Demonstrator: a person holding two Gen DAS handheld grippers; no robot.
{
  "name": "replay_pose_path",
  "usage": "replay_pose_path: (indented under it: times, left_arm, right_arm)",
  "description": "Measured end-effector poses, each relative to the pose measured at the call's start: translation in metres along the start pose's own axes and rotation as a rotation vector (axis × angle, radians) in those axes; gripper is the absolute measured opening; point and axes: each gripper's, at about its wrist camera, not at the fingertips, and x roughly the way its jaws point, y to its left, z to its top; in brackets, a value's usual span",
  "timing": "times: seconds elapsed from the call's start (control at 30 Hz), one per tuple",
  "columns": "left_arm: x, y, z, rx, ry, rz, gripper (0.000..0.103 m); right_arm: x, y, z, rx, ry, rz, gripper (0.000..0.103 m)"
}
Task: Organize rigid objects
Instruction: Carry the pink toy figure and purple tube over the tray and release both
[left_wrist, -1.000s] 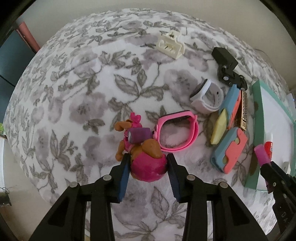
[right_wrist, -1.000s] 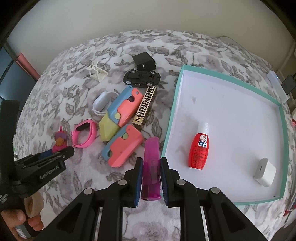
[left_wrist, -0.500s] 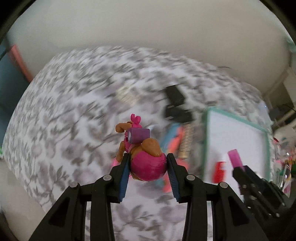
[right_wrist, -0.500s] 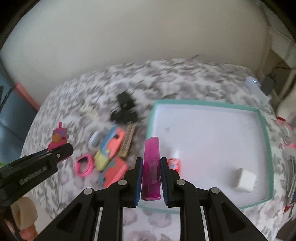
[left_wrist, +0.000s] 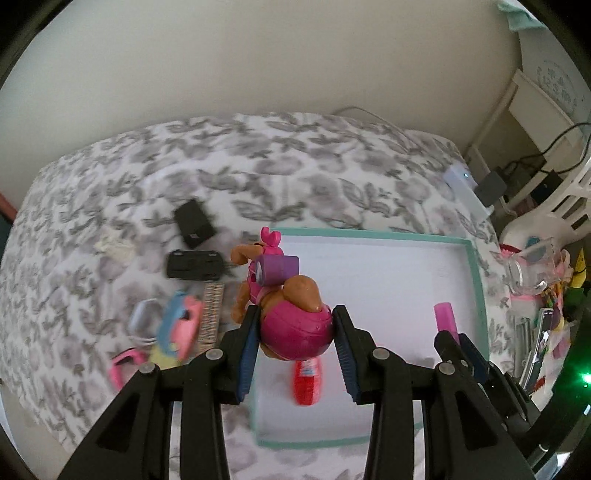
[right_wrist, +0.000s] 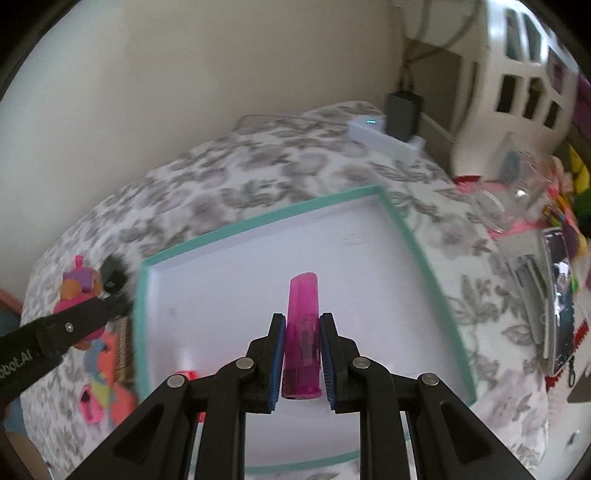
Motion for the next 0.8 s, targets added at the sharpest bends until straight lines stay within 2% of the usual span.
replay_pose_path:
  times: [0.17, 0.33, 0.5, 0.73, 0.8]
  left_arm:
    - [0.038, -0.017, -0.006, 0.016, 0.058, -0.002, 0.041]
    - [0.071, -0.019, -0.015, 0.01, 0.101, 0.002, 0.041]
    - [0.079, -0.021, -0.017, 0.025, 0.08, 0.015, 0.041]
    - [0.079, -0.021, -0.018, 0.037, 0.066, 0.016, 0.041]
    - [0.079, -0.02, -0.019, 0.038, 0.06, 0.007, 0.046]
  right_arm:
    - [0.011, -0.016, 0.005, 0.029, -0.003, -0.034, 0.02]
    - [0.029, -0.018, 0.002, 0.016, 0.038, -0.066, 0.02]
    - [0.041, -0.02, -0.003, 0.013, 0.075, -0.091, 0.02]
    - [0.042, -0.019, -0.005, 0.009, 0.082, -0.1, 0.02]
    - [0.042, -0.019, -0.005, 0.01, 0.078, -0.112, 0.021]
